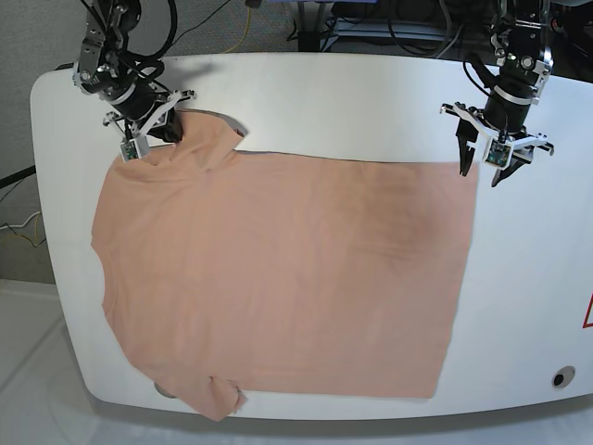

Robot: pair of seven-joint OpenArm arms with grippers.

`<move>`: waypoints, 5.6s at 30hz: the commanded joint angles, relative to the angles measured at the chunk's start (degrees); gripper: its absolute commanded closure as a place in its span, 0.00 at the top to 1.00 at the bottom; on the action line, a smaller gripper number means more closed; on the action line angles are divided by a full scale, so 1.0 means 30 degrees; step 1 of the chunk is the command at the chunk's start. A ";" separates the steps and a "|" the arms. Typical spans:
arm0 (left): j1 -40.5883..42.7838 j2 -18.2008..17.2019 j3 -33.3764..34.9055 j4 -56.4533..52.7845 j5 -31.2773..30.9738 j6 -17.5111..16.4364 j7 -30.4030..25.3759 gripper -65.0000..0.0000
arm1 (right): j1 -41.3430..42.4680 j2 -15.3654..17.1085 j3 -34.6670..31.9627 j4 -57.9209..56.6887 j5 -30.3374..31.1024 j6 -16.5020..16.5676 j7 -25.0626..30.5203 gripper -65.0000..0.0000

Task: Fold the T-shirt properly
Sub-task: 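Grasp the shoulder edge near the sleeve with the right gripper, then move the left gripper down and grasp the shirt's other shoulder corner, then pull both held shoulder corners away from the hem, dragging the shirt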

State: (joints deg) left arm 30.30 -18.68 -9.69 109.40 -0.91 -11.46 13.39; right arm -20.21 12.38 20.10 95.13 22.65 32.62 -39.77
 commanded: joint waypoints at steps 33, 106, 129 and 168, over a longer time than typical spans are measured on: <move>-0.7226 -0.3713 -0.0196 -1.2679 -0.8351 -0.1295 0.4120 0.58 | -0.0233 0.0040 0.0242 -0.0106 0.1709 0.0662 -0.0511 0.00; -0.7574 -0.1256 0.0586 -0.9972 -1.3120 -0.3929 0.5591 0.26 | -0.0100 0.0031 0.0281 0.0109 0.1573 0.1287 -0.0251 0.00; -0.4440 -0.1724 -0.1829 -0.5808 -1.3178 -0.4734 0.7602 0.00 | -0.1253 -0.0194 0.4174 0.2439 0.2807 0.2155 -0.1959 0.00; 0.1488 -0.1048 -0.3562 -0.1002 -1.2968 -0.5049 0.8457 0.00 | -0.7282 -0.1210 0.8643 0.6415 0.5643 0.2301 -0.2804 0.00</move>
State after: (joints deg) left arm 35.33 -22.81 -19.38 105.12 -38.85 -26.41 39.31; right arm -41.80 8.23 45.78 113.16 37.89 39.22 -49.10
